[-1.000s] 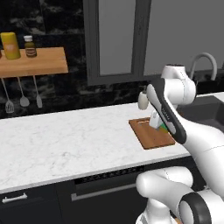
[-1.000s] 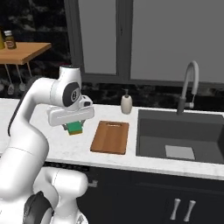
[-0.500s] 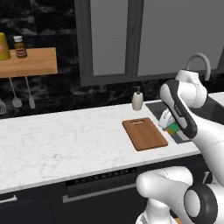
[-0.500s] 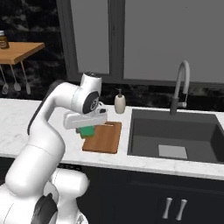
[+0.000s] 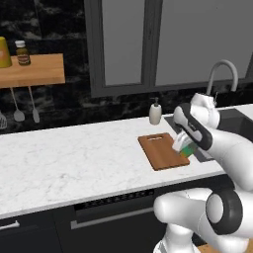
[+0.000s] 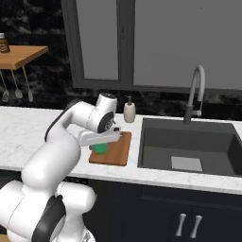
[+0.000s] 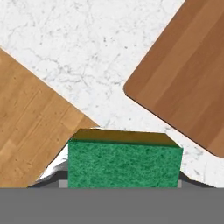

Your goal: Pick up the sponge from the counter and clean the cutting board by briefly scrubbing or pressing down on the cutting board. Once finished, release the sponge.

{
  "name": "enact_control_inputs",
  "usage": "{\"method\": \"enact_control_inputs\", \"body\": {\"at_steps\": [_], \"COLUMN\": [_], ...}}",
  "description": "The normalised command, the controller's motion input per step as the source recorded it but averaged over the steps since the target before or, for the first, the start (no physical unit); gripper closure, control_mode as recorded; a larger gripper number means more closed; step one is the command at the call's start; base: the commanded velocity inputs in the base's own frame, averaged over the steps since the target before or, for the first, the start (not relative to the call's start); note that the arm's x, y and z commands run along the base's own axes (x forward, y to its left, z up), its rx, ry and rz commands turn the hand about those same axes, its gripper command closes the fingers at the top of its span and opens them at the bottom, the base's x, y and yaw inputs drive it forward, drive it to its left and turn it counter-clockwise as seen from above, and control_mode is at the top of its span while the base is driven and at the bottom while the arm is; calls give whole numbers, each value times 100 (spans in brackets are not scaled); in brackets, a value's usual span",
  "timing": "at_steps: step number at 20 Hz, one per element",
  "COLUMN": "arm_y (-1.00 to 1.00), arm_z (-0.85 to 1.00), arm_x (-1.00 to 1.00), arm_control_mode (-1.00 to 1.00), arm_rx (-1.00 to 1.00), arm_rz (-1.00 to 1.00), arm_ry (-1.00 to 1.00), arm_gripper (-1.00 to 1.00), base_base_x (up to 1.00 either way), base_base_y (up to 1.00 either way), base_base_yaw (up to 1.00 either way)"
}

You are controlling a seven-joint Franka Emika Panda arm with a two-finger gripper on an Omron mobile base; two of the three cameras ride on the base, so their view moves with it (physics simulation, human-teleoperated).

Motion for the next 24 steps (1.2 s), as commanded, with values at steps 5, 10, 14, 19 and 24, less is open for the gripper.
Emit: {"method": "enact_control_inputs", "body": {"at_steps": [5,10,14,19,24], "arm_y": [24,19,3,5,11], "arm_z": [-76,-69,-26,-2,-4], "arm_x": [33,48,48,48,28], "arm_control_mode": [-100,-100,-100,-100,-100], "arm_rx": [12,6,-1,-9,-4], "arm_rz": [-2,-2,-2,-3,-3], "arm_ry": [0,0,0,0,0], "arm_gripper": [100,100,100,100,100], "base_base_x": [0,0,0,0,0], "base_base_y": [0,0,0,0,0], "base_base_yaw": [0,0,0,0,0]}}
